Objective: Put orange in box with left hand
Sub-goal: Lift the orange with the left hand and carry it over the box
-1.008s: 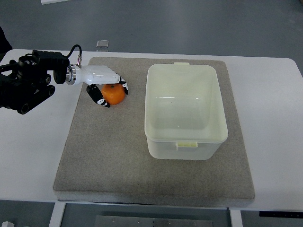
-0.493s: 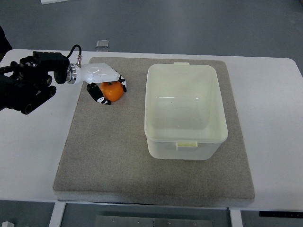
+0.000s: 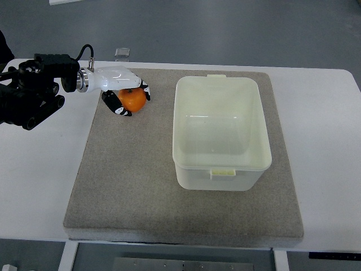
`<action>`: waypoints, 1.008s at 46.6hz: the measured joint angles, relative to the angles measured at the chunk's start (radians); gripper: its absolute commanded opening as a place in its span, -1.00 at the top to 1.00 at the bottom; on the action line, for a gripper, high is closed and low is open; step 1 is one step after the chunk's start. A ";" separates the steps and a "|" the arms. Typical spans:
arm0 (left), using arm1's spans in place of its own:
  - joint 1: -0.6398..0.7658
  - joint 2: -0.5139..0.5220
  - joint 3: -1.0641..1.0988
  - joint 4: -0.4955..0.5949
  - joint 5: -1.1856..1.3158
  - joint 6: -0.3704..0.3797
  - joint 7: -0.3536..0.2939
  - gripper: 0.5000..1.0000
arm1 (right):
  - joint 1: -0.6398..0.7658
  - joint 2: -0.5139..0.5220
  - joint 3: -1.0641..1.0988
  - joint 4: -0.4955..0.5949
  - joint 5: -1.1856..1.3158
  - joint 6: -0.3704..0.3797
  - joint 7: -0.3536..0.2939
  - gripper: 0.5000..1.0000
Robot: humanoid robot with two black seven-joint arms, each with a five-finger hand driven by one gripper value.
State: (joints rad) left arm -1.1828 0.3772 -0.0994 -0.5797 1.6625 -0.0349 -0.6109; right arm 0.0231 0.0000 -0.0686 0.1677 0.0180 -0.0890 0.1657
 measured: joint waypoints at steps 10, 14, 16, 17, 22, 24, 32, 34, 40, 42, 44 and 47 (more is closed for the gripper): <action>-0.042 0.001 0.000 -0.002 -0.019 0.001 0.000 1.00 | 0.000 0.000 0.000 0.000 0.000 0.000 0.000 -0.73; -0.064 0.001 0.000 -0.003 -0.031 0.001 0.000 1.00 | 0.000 0.000 0.000 0.000 0.000 0.000 0.000 -0.73; -0.075 0.001 0.000 -0.003 -0.040 0.001 0.000 1.00 | 0.000 0.000 0.000 0.000 0.000 0.000 0.000 -0.73; -0.083 0.001 0.000 -0.003 -0.045 0.001 0.000 1.00 | 0.000 0.000 0.000 0.000 0.000 0.000 0.000 -0.73; -0.111 0.003 0.000 -0.003 -0.059 0.001 0.000 1.00 | 0.000 0.000 0.000 0.000 0.000 0.000 0.000 -0.73; -0.121 0.003 0.000 -0.003 -0.061 0.002 0.000 1.00 | 0.000 0.000 0.000 0.000 0.000 0.000 0.000 -0.73; -0.162 -0.007 0.000 -0.011 -0.068 0.013 0.000 1.00 | 0.000 0.000 0.000 0.000 0.000 0.000 0.000 -0.73; -0.173 -0.008 0.001 -0.015 -0.069 0.013 0.000 1.00 | 0.000 0.000 0.000 0.000 0.000 0.000 0.000 -0.73; -0.194 -0.011 0.000 -0.054 -0.072 0.014 0.000 1.00 | 0.000 0.000 0.000 0.000 0.000 0.000 0.000 -0.73; -0.200 -0.010 -0.001 -0.074 -0.076 0.016 0.000 1.00 | 0.000 0.000 0.000 0.000 0.000 0.000 0.000 -0.73; -0.202 -0.010 -0.002 -0.093 -0.084 0.019 0.000 1.00 | 0.000 0.000 0.000 0.000 0.000 0.000 0.000 -0.73; -0.209 -0.010 -0.002 -0.123 -0.095 0.032 0.000 1.00 | 0.000 0.000 0.000 0.000 0.000 0.000 0.000 -0.73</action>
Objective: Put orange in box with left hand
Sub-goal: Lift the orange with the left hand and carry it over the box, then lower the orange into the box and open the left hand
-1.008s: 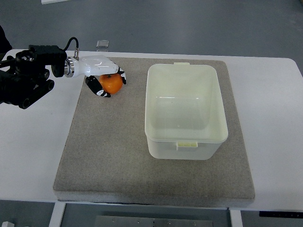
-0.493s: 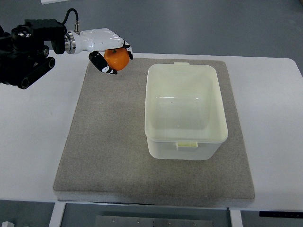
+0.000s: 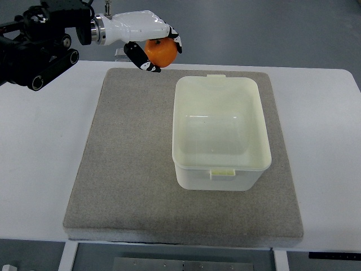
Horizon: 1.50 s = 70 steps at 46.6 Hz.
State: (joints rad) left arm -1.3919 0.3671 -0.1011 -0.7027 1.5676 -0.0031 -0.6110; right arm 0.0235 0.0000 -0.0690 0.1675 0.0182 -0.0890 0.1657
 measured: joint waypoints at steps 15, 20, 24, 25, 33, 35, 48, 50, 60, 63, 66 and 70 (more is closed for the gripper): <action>-0.030 0.006 0.000 -0.134 -0.022 0.015 0.000 1.00 | -0.001 0.000 0.000 0.000 -0.001 0.000 0.000 -0.73; -0.032 0.006 -0.006 -0.188 -0.022 0.015 0.000 1.00 | -0.001 0.000 0.000 0.000 -0.001 0.000 0.000 -0.73; -0.032 0.005 -0.011 -0.231 -0.022 0.015 0.000 1.00 | -0.001 0.000 0.000 0.000 -0.001 0.000 0.000 -0.73; -0.032 0.004 -0.011 -0.239 -0.022 0.015 0.000 1.00 | 0.000 0.000 0.000 0.000 -0.001 0.000 0.000 -0.73; -0.027 0.000 -0.008 -0.290 -0.016 0.002 0.000 1.00 | -0.001 0.000 0.000 0.000 -0.001 0.000 0.000 -0.73; -0.025 -0.002 -0.002 -0.302 -0.013 0.000 0.000 1.00 | -0.001 0.000 0.000 0.001 -0.001 0.000 0.000 -0.73; -0.018 -0.007 0.037 -0.350 -0.003 -0.003 0.000 1.00 | 0.000 0.000 0.000 0.000 0.000 0.000 0.000 -0.73; -0.018 -0.007 0.049 -0.351 -0.003 -0.003 0.000 1.00 | 0.000 0.000 0.000 0.000 0.000 0.000 0.000 -0.73; -0.011 -0.029 0.100 -0.349 0.028 -0.003 0.000 1.00 | -0.001 0.000 0.000 0.001 0.000 0.000 0.000 -0.73; -0.008 -0.036 0.105 -0.347 0.034 -0.003 0.000 1.00 | -0.001 0.000 0.000 0.000 0.000 0.000 0.000 -0.73; 0.001 -0.044 0.108 -0.346 0.036 -0.003 0.000 1.00 | -0.001 0.000 0.000 0.000 0.000 0.000 0.000 -0.73; 0.005 -0.057 0.109 -0.342 0.042 -0.004 0.000 1.00 | -0.001 0.000 0.000 0.001 0.000 0.000 0.000 -0.73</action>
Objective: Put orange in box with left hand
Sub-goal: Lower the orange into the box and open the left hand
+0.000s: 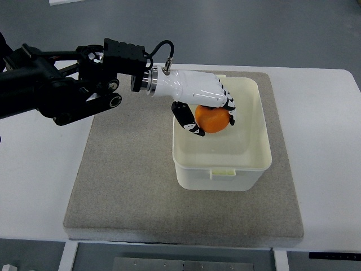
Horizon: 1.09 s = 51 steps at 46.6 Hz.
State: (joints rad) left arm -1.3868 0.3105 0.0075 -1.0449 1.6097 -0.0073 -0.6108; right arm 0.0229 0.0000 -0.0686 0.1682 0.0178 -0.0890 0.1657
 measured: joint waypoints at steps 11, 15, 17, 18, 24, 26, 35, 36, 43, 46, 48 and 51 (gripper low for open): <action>0.010 -0.009 0.000 0.003 0.022 -0.006 0.000 1.00 | 0.000 0.000 0.000 0.000 0.000 0.000 0.000 -0.73; 0.011 -0.010 0.000 0.004 0.022 -0.007 0.000 1.00 | 0.000 0.000 0.000 -0.001 0.000 0.000 0.000 -0.73; 0.011 -0.010 0.000 0.004 0.022 -0.007 0.000 1.00 | 0.000 0.000 0.000 -0.001 0.000 0.000 0.000 -0.73; 0.011 -0.010 0.000 0.004 0.022 -0.007 0.000 1.00 | 0.000 0.000 0.000 -0.001 0.000 0.000 0.000 -0.73; 0.013 -0.010 -0.001 0.004 0.021 -0.008 0.000 1.00 | 0.000 0.000 0.000 0.000 0.000 0.000 0.000 -0.73; 0.014 -0.010 -0.001 0.004 0.020 -0.008 0.000 1.00 | 0.000 0.000 0.000 0.000 0.000 0.000 0.000 -0.73; 0.015 -0.011 -0.001 0.003 0.019 -0.010 0.000 1.00 | 0.000 0.000 0.000 0.000 0.000 0.000 0.000 -0.73; 0.015 -0.011 -0.001 0.003 0.020 -0.013 0.000 1.00 | 0.000 0.000 0.000 -0.001 0.000 0.000 0.000 -0.73; 0.015 -0.012 -0.001 0.002 0.021 -0.029 0.000 -0.18 | 0.000 0.000 0.000 -0.001 0.000 0.000 0.000 -0.73; 0.015 -0.013 -0.001 0.002 0.015 -0.029 0.000 -0.52 | 0.000 0.000 0.000 0.000 0.000 0.000 0.000 -0.73; 0.015 -0.014 -0.002 0.002 0.005 -0.029 0.000 -0.54 | 0.000 0.000 0.000 0.000 0.000 0.000 0.000 -0.73; 0.015 -0.014 -0.004 0.001 0.002 -0.029 0.000 -0.56 | 0.000 0.000 0.000 0.000 0.000 0.000 0.000 -0.73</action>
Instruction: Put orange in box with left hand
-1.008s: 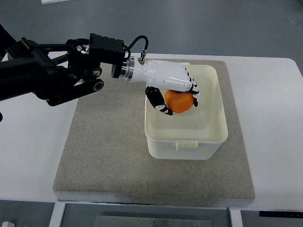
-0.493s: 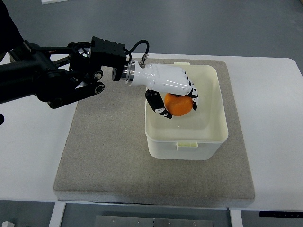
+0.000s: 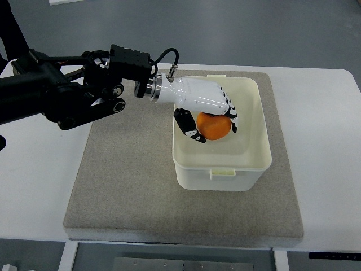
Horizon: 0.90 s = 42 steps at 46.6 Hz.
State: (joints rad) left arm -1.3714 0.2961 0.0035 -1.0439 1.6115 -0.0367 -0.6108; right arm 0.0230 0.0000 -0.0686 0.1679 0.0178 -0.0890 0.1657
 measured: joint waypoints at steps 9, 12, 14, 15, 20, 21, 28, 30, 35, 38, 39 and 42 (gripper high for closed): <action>0.002 0.000 -0.002 0.001 -0.002 -0.003 0.000 -0.90 | 0.000 0.000 0.000 0.000 0.000 0.000 0.000 -0.73; 0.002 0.000 -0.002 0.001 -0.002 -0.003 0.000 -0.90 | 0.000 0.000 0.000 0.000 0.000 0.000 0.000 -0.73; 0.002 0.000 -0.004 0.001 -0.002 -0.003 0.000 -0.90 | 0.000 0.000 0.000 0.000 0.000 0.000 0.000 -0.73; 0.002 0.000 -0.005 0.001 -0.002 -0.003 0.000 -0.90 | 0.000 0.000 0.000 0.000 0.000 0.000 0.000 -0.73; 0.002 0.000 -0.010 0.001 -0.002 0.001 0.000 -0.89 | 0.000 0.000 0.000 0.000 0.001 0.000 0.000 -0.73; 0.002 0.001 -0.011 0.001 -0.002 0.004 0.000 -0.89 | 0.000 0.000 0.000 0.000 0.001 0.000 0.000 -0.73; 0.002 0.009 -0.045 0.006 -0.023 0.014 0.000 -0.88 | 0.000 0.000 0.000 0.000 0.001 0.000 0.000 -0.73; 0.002 0.016 -0.067 0.022 -0.032 0.014 0.000 -0.87 | 0.000 0.000 0.000 0.000 0.001 0.000 0.000 -0.73; 0.003 0.039 -0.120 0.093 -0.039 0.015 0.000 -0.86 | 0.000 0.000 0.000 0.000 0.001 0.000 0.000 -0.73; 0.003 0.050 -0.158 0.136 -0.039 0.015 0.000 -0.86 | 0.000 0.000 0.000 0.000 0.000 0.000 0.000 -0.73; 0.003 0.055 -0.173 0.148 -0.040 0.015 0.000 -0.86 | 0.000 0.000 0.000 -0.001 0.000 0.000 0.000 -0.73; 0.003 0.065 -0.206 0.170 -0.041 0.015 0.000 -0.86 | 0.000 0.000 0.000 -0.001 0.000 0.000 0.000 -0.73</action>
State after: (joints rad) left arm -1.3686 0.3614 -0.2023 -0.8738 1.5704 -0.0217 -0.6108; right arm 0.0230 0.0000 -0.0687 0.1673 0.0173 -0.0890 0.1656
